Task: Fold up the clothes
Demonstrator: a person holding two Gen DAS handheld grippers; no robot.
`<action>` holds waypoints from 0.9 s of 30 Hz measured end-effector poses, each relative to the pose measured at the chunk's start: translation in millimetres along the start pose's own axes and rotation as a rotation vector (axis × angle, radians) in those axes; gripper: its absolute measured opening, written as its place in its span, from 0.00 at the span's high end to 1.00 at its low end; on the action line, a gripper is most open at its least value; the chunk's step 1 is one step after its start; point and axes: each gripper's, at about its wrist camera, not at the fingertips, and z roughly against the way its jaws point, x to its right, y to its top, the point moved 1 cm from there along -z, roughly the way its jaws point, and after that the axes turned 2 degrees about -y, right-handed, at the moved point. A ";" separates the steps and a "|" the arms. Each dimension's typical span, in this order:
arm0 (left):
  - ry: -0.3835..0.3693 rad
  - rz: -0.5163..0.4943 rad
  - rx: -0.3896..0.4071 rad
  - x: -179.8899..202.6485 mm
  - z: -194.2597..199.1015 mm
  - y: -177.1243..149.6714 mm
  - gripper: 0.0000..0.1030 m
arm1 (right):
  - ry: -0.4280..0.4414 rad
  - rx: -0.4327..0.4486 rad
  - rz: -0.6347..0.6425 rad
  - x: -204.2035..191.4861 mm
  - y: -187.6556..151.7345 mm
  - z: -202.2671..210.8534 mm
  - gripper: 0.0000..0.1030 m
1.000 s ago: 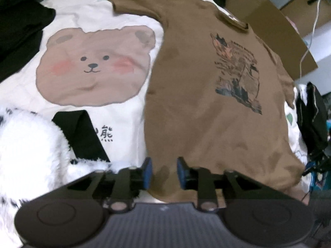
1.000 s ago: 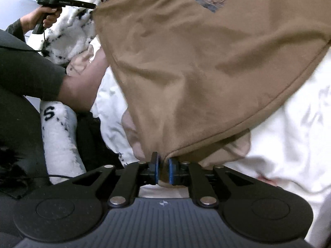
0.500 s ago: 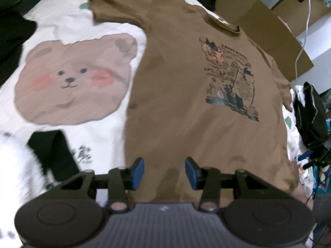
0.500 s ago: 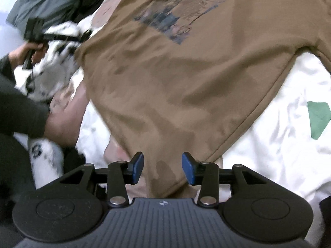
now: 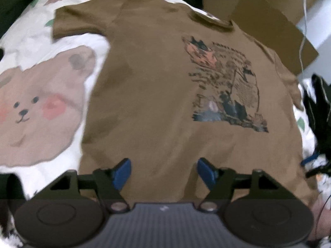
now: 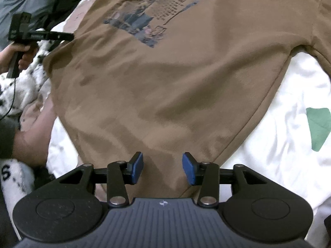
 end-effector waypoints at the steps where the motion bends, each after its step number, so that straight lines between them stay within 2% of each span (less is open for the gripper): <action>1: -0.003 -0.006 -0.008 4.7 -2.9 0.5 0.26 | -0.017 0.016 -0.010 0.4 2.6 0.5 0.26; 2: -0.006 -0.008 -0.013 8.3 -4.2 0.3 0.23 | -0.025 0.024 -0.015 0.8 3.7 0.9 0.17; 4: -0.008 -0.011 -0.019 13.8 -5.3 -1.0 0.18 | -0.061 0.054 -0.039 4.2 6.9 2.3 0.07; 7: 0.005 -0.024 -0.031 18.0 -6.0 -2.2 0.16 | -0.117 0.080 -0.085 11.4 10.5 5.1 0.03; 9: 0.018 0.005 -0.034 18.2 -3.0 1.4 0.13 | -0.150 0.088 -0.100 12.9 12.7 8.8 0.00; 11: 0.016 0.047 -0.034 18.3 1.7 7.2 0.08 | -0.165 0.088 -0.086 11.4 15.1 14.7 0.00; 15: 0.020 0.039 -0.040 27.8 10.1 21.4 0.08 | -0.207 0.095 -0.053 6.4 20.9 26.1 0.00; 19: 0.037 -0.022 -0.033 47.7 21.9 37.1 0.04 | -0.236 0.102 -0.042 1.8 28.6 38.6 0.00; 23: -0.015 -0.075 -0.039 70.3 35.9 49.5 0.02 | -0.250 0.103 0.019 -8.3 42.9 59.6 0.00; 27: 0.015 -0.159 -0.032 93.0 47.8 56.0 0.01 | -0.271 0.149 0.059 -21.5 55.0 83.8 0.00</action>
